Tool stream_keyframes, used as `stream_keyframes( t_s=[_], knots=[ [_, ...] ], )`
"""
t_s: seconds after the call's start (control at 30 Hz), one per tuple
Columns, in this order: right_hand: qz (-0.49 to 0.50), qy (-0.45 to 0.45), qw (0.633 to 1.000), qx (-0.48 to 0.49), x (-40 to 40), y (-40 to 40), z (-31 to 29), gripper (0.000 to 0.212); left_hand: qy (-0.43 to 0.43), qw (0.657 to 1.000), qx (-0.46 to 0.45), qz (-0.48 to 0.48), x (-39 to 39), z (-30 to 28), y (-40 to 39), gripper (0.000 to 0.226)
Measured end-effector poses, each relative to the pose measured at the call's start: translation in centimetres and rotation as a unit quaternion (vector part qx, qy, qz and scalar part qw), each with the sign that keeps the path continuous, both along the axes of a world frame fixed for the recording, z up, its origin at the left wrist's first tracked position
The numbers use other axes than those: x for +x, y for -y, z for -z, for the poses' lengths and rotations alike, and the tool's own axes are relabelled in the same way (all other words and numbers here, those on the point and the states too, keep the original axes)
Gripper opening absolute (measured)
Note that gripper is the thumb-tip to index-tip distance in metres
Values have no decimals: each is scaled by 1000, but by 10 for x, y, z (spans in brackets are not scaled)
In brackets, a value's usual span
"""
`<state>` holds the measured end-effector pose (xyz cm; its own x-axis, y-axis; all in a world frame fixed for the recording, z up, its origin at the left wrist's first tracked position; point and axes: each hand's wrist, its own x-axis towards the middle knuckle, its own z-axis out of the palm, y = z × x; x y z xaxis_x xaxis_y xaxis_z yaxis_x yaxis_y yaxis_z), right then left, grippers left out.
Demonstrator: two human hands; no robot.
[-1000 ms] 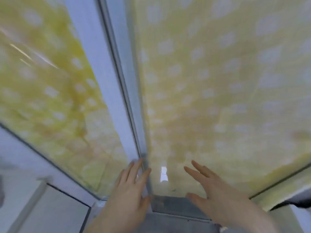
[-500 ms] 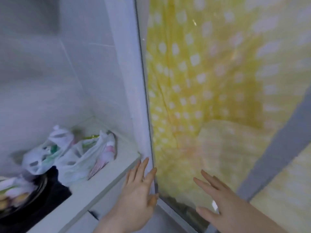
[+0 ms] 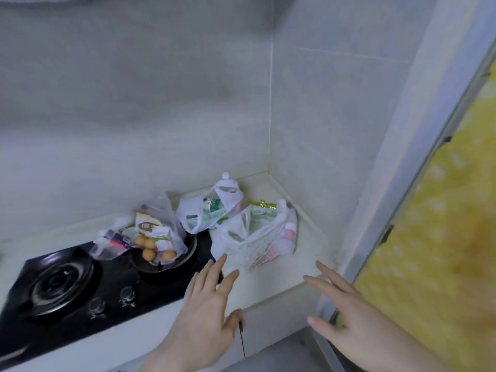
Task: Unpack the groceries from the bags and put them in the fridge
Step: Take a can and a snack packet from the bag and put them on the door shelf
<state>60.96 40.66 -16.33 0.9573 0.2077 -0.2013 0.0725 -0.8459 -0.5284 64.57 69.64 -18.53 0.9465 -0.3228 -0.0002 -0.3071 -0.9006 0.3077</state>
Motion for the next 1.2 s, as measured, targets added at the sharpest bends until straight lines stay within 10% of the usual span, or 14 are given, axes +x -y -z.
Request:
stream_keyframes(
  t_s=[0.67, 1.2],
  knots=[
    [-173, -54, 983, -10, 331, 9, 65, 57, -80, 989, -21, -120, 165, 67, 64, 62],
    [-191, -245, 935, -170, 384, 20, 140, 40, -190, 965, 90, -154, 223, 137, 85, 65]
  ],
)
